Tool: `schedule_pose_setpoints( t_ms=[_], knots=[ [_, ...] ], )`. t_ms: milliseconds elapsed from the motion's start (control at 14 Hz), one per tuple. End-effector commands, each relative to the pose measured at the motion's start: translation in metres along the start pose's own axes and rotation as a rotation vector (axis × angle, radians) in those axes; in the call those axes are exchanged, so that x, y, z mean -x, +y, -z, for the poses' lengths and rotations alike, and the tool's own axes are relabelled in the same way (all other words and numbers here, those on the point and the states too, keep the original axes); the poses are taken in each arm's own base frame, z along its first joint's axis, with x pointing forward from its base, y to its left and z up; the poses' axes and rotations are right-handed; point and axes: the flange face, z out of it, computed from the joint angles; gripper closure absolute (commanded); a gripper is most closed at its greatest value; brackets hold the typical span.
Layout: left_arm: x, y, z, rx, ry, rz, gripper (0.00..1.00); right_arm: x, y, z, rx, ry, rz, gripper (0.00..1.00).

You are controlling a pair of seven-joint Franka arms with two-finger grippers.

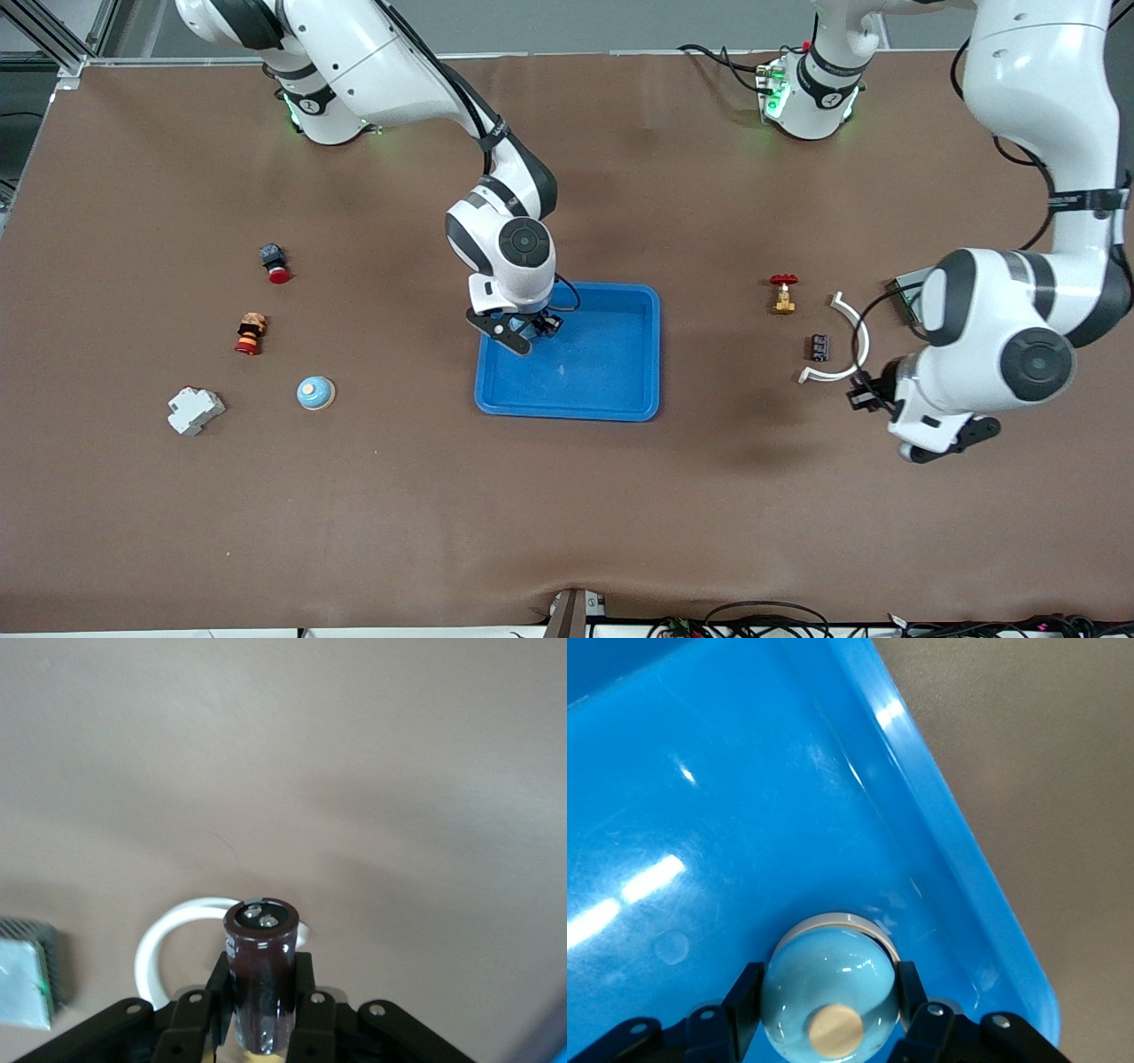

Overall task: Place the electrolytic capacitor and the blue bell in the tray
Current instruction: 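Release the bell into the tray while the left gripper carries the capacitor over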

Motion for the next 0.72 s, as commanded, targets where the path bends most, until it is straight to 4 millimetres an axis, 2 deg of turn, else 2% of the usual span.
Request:
schedule_pose_setpoints(
  t_ms=[0,143,429,501,573,644],
  knots=[
    [0.034,0.047,0.018,-0.009,0.013,0.109,1.0,0.001,-0.012,-0.002,-0.004,0.025,-0.023,1.0],
    [0.06,0.081,0.019,-0.015,0.018,0.165,1.0,0.004,-0.016,-0.004,-0.005,0.026,-0.02,1.0],
    [0.109,0.135,0.016,-0.026,0.027,0.243,1.0,0.003,-0.017,-0.003,-0.01,0.024,-0.024,1.0],
    [0.119,0.146,0.012,-0.031,0.027,0.251,1.0,0.002,-0.017,-0.003,-0.01,0.024,-0.025,0.75],
    [0.128,0.155,0.009,-0.034,0.026,0.252,1.0,0.0,-0.016,-0.002,-0.009,0.023,-0.029,0.07],
    [0.136,0.162,0.008,-0.028,0.017,0.252,1.0,-0.001,-0.016,-0.001,-0.01,0.025,-0.028,0.0]
  ],
)
